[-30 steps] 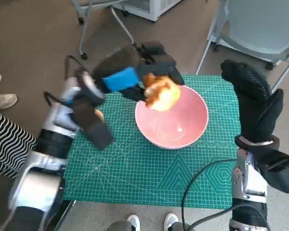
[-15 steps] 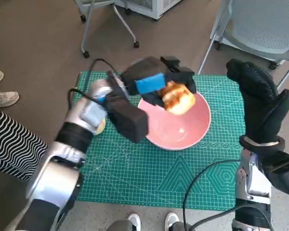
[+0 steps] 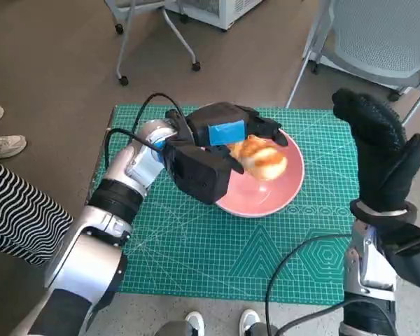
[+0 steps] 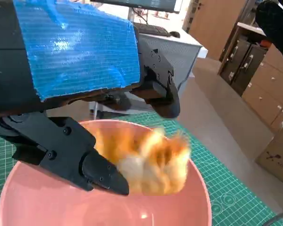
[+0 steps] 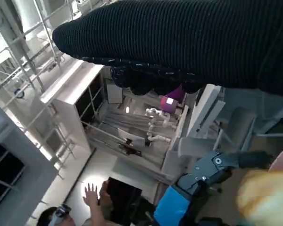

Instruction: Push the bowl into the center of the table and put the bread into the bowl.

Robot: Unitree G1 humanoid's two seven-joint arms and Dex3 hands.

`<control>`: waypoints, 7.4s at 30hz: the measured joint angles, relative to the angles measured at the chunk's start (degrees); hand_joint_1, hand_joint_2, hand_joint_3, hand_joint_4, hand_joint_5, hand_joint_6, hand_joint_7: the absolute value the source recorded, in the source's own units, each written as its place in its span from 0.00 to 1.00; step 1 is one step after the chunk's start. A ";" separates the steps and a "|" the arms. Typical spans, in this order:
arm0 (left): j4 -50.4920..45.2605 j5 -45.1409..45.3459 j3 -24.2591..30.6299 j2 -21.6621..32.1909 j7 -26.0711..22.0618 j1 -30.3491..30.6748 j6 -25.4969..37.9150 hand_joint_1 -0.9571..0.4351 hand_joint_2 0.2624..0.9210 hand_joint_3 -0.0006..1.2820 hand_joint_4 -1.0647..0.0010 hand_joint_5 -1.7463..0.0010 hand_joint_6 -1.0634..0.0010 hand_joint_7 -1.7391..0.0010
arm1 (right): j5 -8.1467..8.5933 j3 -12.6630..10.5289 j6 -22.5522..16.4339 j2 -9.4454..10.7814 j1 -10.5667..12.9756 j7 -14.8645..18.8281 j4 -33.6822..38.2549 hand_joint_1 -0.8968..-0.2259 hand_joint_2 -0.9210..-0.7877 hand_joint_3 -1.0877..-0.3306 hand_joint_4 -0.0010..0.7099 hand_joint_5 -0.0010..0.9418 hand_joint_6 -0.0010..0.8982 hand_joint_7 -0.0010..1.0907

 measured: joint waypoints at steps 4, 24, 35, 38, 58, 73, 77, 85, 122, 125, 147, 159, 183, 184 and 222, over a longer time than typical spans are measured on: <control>-1.35 -1.13 0.39 0.63 -5.07 -0.08 2.54 0.55 0.81 0.02 0.97 1.00 0.85 0.95 | 0.03 -0.06 0.04 0.00 0.01 0.00 -0.06 0.36 0.00 0.49 0.24 0.00 0.06 0.50; -23.92 -9.30 7.40 11.73 -15.09 5.78 6.57 0.52 0.76 0.00 1.00 1.00 0.85 0.96 | 0.13 0.64 0.15 0.30 -0.06 0.00 0.30 0.34 0.00 0.50 0.23 0.00 0.06 0.50; -33.03 -13.06 13.20 23.14 -18.88 11.69 9.54 0.47 0.79 0.01 1.00 1.00 0.84 0.96 | 0.86 0.65 0.14 0.31 -0.03 0.10 0.32 0.34 0.00 0.50 0.23 0.00 0.06 0.50; -34.49 -12.46 13.93 25.61 -18.84 13.24 10.80 0.44 0.80 0.01 1.00 1.00 0.84 0.96 | 1.44 0.66 0.13 0.31 -0.04 0.17 0.41 0.34 0.00 0.50 0.23 0.00 0.06 0.50; -36.78 -11.04 15.75 30.43 -18.44 22.13 16.06 0.55 0.76 0.00 1.00 1.00 0.83 0.96 | 1.75 1.06 -0.11 0.81 -0.35 0.97 1.72 0.37 0.00 0.49 0.24 0.00 0.06 0.50; -29.90 -11.42 15.80 29.18 -16.20 24.22 14.76 0.61 0.77 0.00 1.00 1.00 0.83 0.98 | 2.08 0.82 -0.25 0.81 -0.61 2.02 2.12 0.37 0.00 0.49 0.24 0.00 0.06 0.50; -28.21 -11.29 15.06 28.06 -16.12 24.73 14.93 0.64 0.78 0.01 1.00 1.00 0.84 0.98 | 2.16 0.68 -0.24 0.80 -0.61 2.19 2.11 0.37 0.00 0.49 0.24 0.00 0.06 0.50; -25.11 -9.96 12.39 26.62 -16.53 24.77 17.32 0.67 0.80 0.01 1.00 1.00 0.84 0.99 | 2.18 0.48 -0.17 0.64 -0.61 2.47 1.95 0.37 0.00 0.48 0.23 0.00 0.06 0.50; 3.09 8.18 -2.06 20.08 4.04 16.37 14.44 0.69 1.00 0.09 0.34 0.39 0.51 0.33 | 2.07 -0.14 0.79 -0.37 0.13 2.46 0.37 0.37 0.00 0.48 0.23 0.00 0.06 0.50; 2.98 7.92 -1.68 20.25 5.22 16.38 12.32 0.69 1.00 0.06 0.30 0.37 0.47 0.32 | 2.07 -0.13 0.79 -0.39 0.18 2.46 0.35 0.37 0.00 0.48 0.23 0.00 0.06 0.50; -33.58 -7.50 12.32 23.18 0.23 19.25 10.92 0.69 0.98 0.02 0.24 0.42 0.37 0.34 | 2.11 -0.14 1.21 -0.76 -0.15 2.49 0.29 0.36 0.00 0.48 0.23 0.00 0.05 0.50; -48.38 -8.17 8.94 14.43 -1.45 17.01 16.08 0.69 0.99 0.01 0.25 0.39 0.38 0.36 | 2.77 0.40 1.32 -0.38 -1.24 3.28 1.09 0.35 0.00 0.49 0.24 0.00 0.05 0.50; -19.82 -1.63 -2.37 2.37 -3.44 11.02 3.40 0.61 0.85 0.09 0.72 0.78 0.71 0.65 | 3.55 0.05 1.55 -0.50 -0.37 3.23 0.05 0.35 0.00 0.49 0.24 0.00 0.05 0.50; -19.11 -1.14 -2.73 2.32 -3.46 11.03 3.40 0.59 0.84 0.08 0.74 0.83 0.72 0.69 | 3.51 -0.01 1.65 -0.51 -0.21 3.06 -0.13 0.35 0.00 0.49 0.24 0.00 0.05 0.50; -34.42 -35.59 18.92 3.54 -12.17 17.11 10.05 0.07 1.00 0.42 0.97 1.00 0.93 0.82 | 1.56 0.19 5.10 -0.96 -2.01 1.64 -5.18 0.36 0.00 0.48 0.26 0.01 0.05 0.51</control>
